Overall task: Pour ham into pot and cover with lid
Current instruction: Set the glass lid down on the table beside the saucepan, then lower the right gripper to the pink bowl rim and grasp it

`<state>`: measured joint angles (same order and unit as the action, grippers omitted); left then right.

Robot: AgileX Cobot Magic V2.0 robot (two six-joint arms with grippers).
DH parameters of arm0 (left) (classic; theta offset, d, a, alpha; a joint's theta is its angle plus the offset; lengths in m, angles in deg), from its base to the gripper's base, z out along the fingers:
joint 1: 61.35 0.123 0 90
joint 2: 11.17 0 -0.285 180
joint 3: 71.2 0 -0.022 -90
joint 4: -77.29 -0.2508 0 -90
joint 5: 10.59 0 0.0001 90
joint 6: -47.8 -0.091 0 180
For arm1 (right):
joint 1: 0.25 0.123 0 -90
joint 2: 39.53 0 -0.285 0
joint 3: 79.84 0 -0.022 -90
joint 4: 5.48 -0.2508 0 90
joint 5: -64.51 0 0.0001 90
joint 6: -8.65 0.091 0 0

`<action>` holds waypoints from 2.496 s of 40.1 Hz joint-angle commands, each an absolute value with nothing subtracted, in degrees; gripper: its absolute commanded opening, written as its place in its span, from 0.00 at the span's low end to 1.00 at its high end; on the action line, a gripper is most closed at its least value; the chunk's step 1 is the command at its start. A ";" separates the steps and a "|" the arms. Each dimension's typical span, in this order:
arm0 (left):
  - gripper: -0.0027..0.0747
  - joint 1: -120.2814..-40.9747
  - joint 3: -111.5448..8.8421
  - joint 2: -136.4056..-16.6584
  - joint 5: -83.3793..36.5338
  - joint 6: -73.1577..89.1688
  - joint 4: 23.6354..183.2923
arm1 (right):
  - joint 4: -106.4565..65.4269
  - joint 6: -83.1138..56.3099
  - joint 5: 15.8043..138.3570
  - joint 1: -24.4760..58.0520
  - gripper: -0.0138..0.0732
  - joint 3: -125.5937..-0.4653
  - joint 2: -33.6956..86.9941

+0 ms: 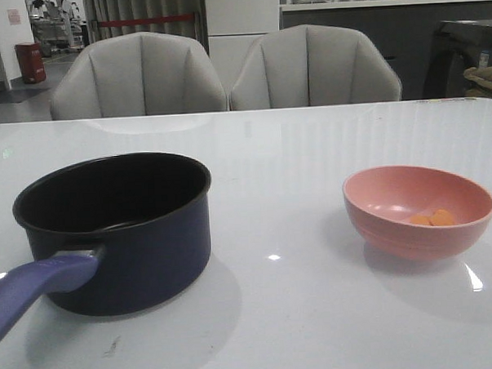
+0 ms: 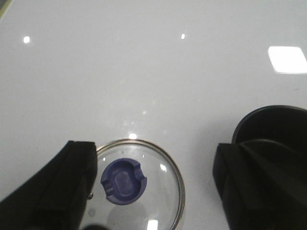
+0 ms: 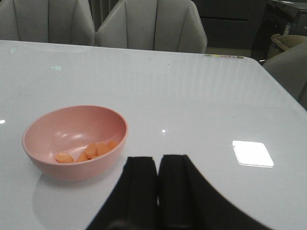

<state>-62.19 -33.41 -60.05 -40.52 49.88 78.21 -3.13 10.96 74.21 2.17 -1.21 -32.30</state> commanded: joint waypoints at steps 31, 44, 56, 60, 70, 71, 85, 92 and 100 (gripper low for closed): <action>0.71 -76.70 -8.35 -28.02 -14.56 49.90 77.79 | -1.77 10.49 67.75 1.83 0.33 -0.59 -33.36; 0.71 -78.32 -8.35 -28.02 -14.05 49.90 77.29 | -6.71 18.24 48.48 1.83 0.33 -6.59 -31.87; 0.71 -78.32 -8.35 -28.02 -13.92 49.90 77.29 | -6.71 18.12 74.47 1.83 0.33 -24.76 -15.00; 0.71 -78.32 -8.35 -28.02 -13.58 49.90 77.29 | -6.71 18.12 72.76 1.83 0.33 -25.00 -11.75; 0.71 -78.32 -8.35 -28.02 -13.33 49.90 77.29 | -6.71 18.17 71.68 1.83 0.40 -25.00 -6.57; 0.71 -78.32 -8.35 -28.02 -13.33 49.90 77.29 | -6.71 18.17 71.68 1.83 0.43 -25.00 -5.85; 0.71 -78.32 -8.35 -28.02 -13.00 49.90 77.29 | -6.71 18.17 72.74 1.83 0.84 -26.74 7.12; 0.71 -78.32 -8.35 -28.02 -12.88 49.90 77.29 | -6.71 15.30 79.57 2.02 0.84 -33.74 16.89; 0.71 -78.32 -8.35 -28.02 -12.88 49.90 77.29 | -6.71 10.28 82.33 3.64 0.84 -42.74 30.04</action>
